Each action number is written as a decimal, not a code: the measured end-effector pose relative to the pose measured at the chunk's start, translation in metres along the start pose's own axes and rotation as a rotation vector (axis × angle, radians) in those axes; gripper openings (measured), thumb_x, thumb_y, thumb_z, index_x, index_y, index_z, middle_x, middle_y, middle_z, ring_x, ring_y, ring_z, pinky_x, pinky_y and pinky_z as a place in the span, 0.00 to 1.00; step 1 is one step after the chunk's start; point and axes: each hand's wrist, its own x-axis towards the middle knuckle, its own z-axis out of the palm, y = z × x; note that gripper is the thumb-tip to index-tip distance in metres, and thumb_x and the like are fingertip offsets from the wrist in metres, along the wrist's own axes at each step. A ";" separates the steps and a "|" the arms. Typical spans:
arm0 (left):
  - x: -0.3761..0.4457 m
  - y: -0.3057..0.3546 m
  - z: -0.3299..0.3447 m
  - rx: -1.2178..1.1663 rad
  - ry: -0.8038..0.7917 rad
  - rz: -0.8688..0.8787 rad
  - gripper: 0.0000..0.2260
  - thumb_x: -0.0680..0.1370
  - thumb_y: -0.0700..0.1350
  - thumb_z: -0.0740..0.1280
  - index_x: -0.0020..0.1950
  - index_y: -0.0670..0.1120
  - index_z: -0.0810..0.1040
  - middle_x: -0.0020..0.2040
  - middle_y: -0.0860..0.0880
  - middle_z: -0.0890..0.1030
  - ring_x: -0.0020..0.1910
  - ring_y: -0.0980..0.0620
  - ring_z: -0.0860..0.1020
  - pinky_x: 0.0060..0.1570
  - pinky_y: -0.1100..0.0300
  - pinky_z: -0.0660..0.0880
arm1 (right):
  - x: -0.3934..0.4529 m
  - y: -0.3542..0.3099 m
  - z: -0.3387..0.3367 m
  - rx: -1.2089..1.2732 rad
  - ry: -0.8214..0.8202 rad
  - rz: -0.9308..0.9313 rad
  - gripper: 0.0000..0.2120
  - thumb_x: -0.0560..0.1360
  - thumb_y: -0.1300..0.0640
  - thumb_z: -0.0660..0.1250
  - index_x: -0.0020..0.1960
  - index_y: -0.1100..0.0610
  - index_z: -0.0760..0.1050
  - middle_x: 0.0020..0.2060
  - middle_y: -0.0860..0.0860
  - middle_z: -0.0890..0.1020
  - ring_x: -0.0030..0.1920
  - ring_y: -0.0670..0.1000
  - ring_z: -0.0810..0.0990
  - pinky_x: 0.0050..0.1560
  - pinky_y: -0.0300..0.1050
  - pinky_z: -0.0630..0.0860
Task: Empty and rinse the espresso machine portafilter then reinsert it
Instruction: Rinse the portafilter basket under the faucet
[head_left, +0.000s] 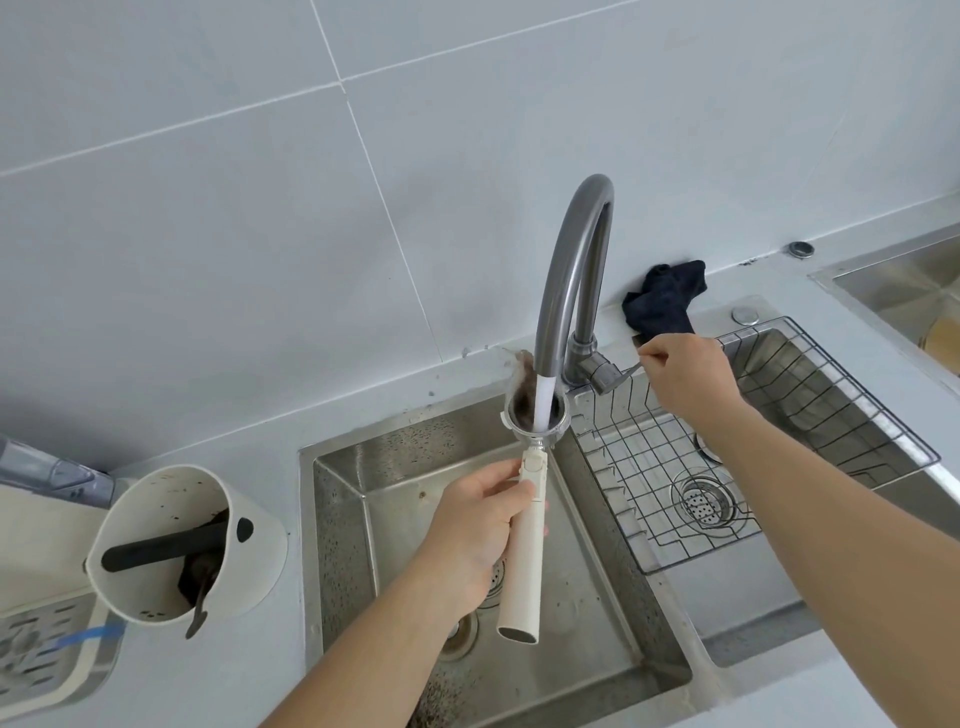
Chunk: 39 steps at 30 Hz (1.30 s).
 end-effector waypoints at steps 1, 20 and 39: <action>0.001 -0.002 -0.001 -0.020 0.002 -0.016 0.11 0.77 0.35 0.67 0.55 0.47 0.83 0.41 0.45 0.84 0.35 0.48 0.81 0.48 0.45 0.81 | 0.000 0.000 0.000 0.000 -0.001 0.000 0.11 0.78 0.61 0.62 0.46 0.59 0.84 0.39 0.57 0.85 0.43 0.60 0.80 0.44 0.52 0.79; 0.001 -0.015 -0.022 0.203 0.061 -0.105 0.08 0.76 0.40 0.69 0.52 0.47 0.84 0.37 0.42 0.84 0.29 0.48 0.79 0.27 0.60 0.75 | -0.001 -0.003 -0.002 0.017 -0.009 0.026 0.10 0.78 0.60 0.63 0.48 0.59 0.84 0.39 0.57 0.85 0.44 0.59 0.81 0.47 0.57 0.80; 0.012 -0.043 -0.037 0.264 0.081 -0.102 0.08 0.76 0.40 0.68 0.49 0.51 0.85 0.39 0.42 0.85 0.33 0.46 0.81 0.31 0.58 0.76 | 0.009 -0.001 0.001 0.070 0.020 0.065 0.09 0.77 0.58 0.67 0.53 0.58 0.85 0.45 0.55 0.86 0.44 0.55 0.81 0.45 0.46 0.78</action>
